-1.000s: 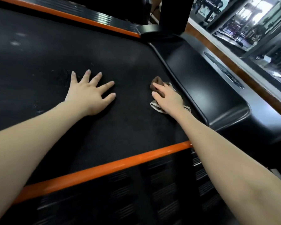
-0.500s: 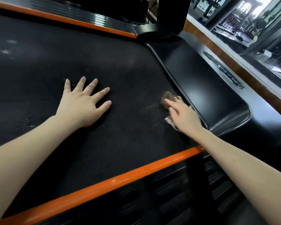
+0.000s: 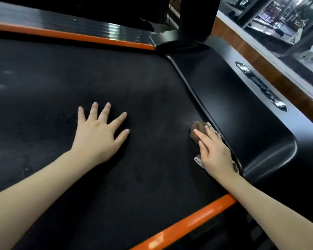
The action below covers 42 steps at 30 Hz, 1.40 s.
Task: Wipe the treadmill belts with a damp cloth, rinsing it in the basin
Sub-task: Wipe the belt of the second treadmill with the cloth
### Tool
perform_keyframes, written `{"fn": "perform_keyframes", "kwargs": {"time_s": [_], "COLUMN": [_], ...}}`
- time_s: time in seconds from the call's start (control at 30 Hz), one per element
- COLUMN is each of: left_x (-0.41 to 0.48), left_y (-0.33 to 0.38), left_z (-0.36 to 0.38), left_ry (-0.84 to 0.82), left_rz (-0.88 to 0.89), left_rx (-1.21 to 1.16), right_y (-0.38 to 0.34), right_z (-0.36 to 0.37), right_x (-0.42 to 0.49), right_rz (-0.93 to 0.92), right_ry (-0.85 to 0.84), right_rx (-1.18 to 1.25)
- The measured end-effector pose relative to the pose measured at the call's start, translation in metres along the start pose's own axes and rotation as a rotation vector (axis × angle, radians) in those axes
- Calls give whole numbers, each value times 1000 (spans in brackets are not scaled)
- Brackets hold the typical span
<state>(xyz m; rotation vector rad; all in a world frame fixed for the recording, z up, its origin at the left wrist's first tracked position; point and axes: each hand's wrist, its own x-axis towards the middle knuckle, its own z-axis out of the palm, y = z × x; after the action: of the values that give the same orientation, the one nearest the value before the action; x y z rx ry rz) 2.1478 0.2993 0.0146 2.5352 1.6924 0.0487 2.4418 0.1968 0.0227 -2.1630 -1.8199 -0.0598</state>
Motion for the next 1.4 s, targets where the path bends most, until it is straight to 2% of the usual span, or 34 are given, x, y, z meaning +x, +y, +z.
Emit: {"fn": "perform_keyframes", "kwargs": {"time_s": [0.13, 0.23, 0.4, 0.53, 0.7, 0.77, 0.83, 0.93, 0.97, 1.07, 1.17, 1.3, 1.4], "left_x": [60, 90, 94, 94, 95, 94, 94, 95, 95, 97, 115, 136, 136], "left_y": [-5, -16, -20, -21, -22, -23, -24, -24, -23, -25, -44, -77, -80], "left_z": [-7, -2, 9, 9, 9, 10, 11, 8, 8, 1, -13, -11, 2], "left_ry": [5, 0, 61, 73, 73, 77, 78, 39, 25, -34, 5, -9, 35], "left_rz": [-34, -74, -92, -100, -95, -96, -99, -104, -104, -91, -83, -223, -228], "left_rx": [-17, 20, -1, -13, -18, -14, -19, -21, -18, -41, -22, 62, 20], "right_y": [1, -11, -31, -52, -79, -68, -61, -58, -59, -59, -56, -63, -78], "right_z": [4, 21, 59, 53, 35, 38, 48, 64, 68, 73, 74, 76, 87], "right_x": [22, 83, 190, 197, 94, 106, 149, 212, 223, 231, 233, 261, 288], "right_rz": [-32, -13, 7, 46, -433, -522, -452, -154, -111, -110, -107, -31, 51], "right_ry": [1, 3, -65, -115, -213, -249, -190, -82, -69, -64, -68, -62, -17], "right_rx": [52, 54, -30, 36, 210, 202, 163, 95, 78, 61, 65, 71, 80]}}
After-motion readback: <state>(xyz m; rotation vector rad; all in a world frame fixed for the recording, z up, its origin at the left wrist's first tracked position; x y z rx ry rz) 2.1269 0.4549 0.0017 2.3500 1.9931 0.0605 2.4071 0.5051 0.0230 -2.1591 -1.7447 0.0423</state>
